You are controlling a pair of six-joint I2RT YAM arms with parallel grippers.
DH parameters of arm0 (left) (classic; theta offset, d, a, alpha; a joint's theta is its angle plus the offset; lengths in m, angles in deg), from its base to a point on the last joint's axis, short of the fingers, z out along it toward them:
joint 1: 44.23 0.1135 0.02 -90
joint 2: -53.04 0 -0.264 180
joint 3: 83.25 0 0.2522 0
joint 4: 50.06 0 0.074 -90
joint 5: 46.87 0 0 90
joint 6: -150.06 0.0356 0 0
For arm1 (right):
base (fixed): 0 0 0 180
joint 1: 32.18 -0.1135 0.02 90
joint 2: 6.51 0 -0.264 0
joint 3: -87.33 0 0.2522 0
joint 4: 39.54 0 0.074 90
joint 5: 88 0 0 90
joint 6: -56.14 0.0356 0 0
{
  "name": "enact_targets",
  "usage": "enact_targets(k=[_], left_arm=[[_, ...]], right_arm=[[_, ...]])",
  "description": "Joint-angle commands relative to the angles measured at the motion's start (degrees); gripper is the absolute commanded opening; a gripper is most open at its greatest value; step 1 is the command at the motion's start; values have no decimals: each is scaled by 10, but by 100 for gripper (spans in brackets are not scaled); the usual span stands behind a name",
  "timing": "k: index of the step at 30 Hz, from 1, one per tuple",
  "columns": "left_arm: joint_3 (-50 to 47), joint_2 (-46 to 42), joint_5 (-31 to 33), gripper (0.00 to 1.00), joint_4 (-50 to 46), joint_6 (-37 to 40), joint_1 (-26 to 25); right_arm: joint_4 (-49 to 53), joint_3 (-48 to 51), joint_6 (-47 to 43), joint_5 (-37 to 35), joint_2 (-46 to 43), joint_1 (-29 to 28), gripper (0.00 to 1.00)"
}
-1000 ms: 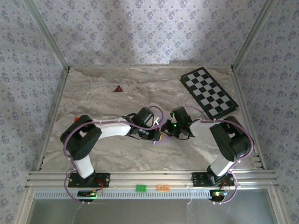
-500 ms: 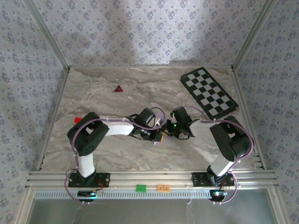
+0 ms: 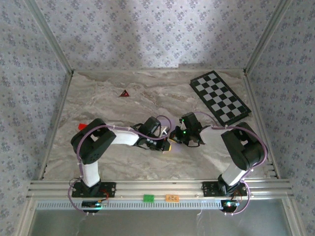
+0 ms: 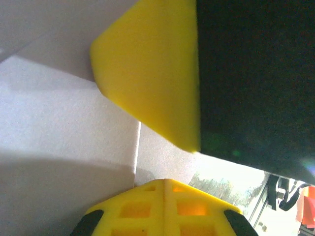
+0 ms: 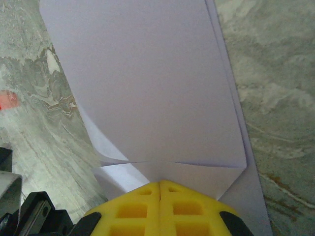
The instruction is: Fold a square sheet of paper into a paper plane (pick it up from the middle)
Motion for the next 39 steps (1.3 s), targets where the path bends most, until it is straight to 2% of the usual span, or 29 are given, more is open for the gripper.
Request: enact_targets(k=[1, 15, 23, 32, 36, 39], left_arm=[[-8, -28, -1, 0, -21, -1, -1], [-83, -36, -3, 0, 25, -25, -12], [-96, -56, 6, 0, 17, -27, -24], [-92, -99, 17, 0, -8, -16, -24], [-61, -138, 23, 0, -24, 7, -17], [-47, -126, 37, 0, -16, -1, 0]], right_arm=[[82, 19, -15, -41, 8, 3, 0], [84, 20, -18, -41, 9, 4, 0], [82, 20, -17, -43, 11, 4, 0], [78, 19, -17, -39, 13, 4, 0], [76, 20, -16, -39, 10, 4, 0], [75, 19, -16, -38, 12, 4, 0]])
